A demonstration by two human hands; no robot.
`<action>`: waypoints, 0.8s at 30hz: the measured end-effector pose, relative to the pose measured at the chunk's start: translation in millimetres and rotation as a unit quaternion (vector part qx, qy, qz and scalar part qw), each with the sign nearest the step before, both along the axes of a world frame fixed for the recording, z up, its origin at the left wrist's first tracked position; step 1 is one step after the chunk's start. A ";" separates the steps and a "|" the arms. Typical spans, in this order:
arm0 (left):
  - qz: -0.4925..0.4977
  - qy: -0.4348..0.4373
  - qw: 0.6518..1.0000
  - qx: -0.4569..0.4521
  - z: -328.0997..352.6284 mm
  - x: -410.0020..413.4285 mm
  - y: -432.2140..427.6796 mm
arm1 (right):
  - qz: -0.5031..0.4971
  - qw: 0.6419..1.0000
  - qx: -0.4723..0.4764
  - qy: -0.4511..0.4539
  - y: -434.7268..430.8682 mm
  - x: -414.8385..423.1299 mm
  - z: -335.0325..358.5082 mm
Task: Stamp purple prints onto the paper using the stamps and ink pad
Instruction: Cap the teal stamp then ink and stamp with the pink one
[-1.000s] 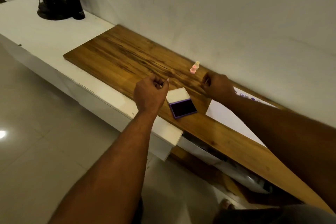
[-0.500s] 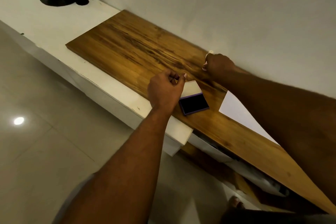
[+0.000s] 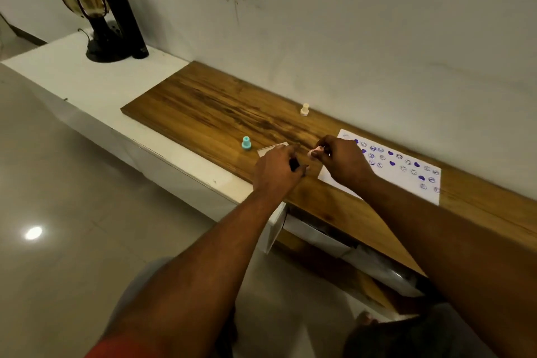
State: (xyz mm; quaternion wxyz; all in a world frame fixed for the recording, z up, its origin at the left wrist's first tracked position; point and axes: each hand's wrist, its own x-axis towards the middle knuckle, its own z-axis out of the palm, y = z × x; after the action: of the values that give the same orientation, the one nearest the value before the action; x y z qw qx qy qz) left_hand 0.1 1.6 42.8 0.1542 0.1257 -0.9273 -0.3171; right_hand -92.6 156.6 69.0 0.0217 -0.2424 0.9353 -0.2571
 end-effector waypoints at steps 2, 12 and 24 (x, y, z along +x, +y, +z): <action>-0.018 0.001 1.000 -0.010 9.2 6.7 8.7 | 0.020 1.000 -0.019 0.003 3.2 13.1 9.6; -0.028 0.035 0.999 0.024 23.0 46.6 24.4 | 0.087 0.994 -0.070 -0.021 13.0 56.8 26.0; -0.022 -0.021 1.000 0.006 1.1 53.3 20.4 | 0.112 0.990 0.073 0.037 14.4 56.0 -2.4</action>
State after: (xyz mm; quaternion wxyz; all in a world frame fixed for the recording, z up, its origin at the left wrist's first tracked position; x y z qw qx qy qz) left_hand 53.4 22.0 43.8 0.1274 0.1128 -0.9308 -0.3235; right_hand -36.6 171.0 66.6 0.0339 -0.3525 0.9188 -0.1747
